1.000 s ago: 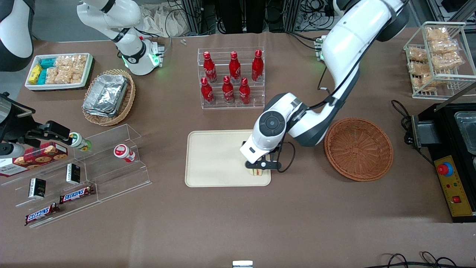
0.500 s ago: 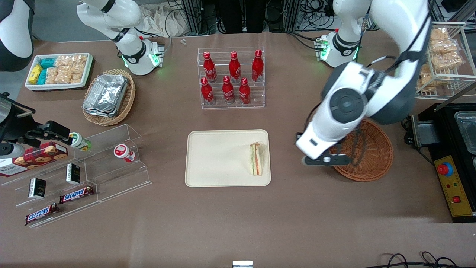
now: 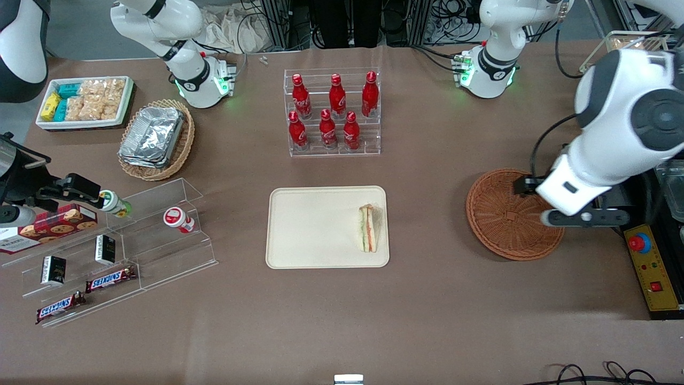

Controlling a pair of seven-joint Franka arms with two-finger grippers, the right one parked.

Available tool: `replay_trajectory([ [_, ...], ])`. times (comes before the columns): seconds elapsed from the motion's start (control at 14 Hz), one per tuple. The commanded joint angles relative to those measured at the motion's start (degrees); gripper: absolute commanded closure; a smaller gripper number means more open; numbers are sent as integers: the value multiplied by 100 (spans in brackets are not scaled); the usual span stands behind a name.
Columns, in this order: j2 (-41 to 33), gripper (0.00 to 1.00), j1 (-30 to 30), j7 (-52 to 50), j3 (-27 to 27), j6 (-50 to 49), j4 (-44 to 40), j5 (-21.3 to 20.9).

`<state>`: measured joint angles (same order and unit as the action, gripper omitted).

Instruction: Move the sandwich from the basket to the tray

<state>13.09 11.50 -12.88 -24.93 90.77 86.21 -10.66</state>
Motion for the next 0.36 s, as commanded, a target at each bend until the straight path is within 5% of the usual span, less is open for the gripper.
replay_trajectory([
  [0.0,-201,0,378,84,-38,-103,63,99],
  [0.29,-184,0,801,84,-38,-147,-61,248],
])
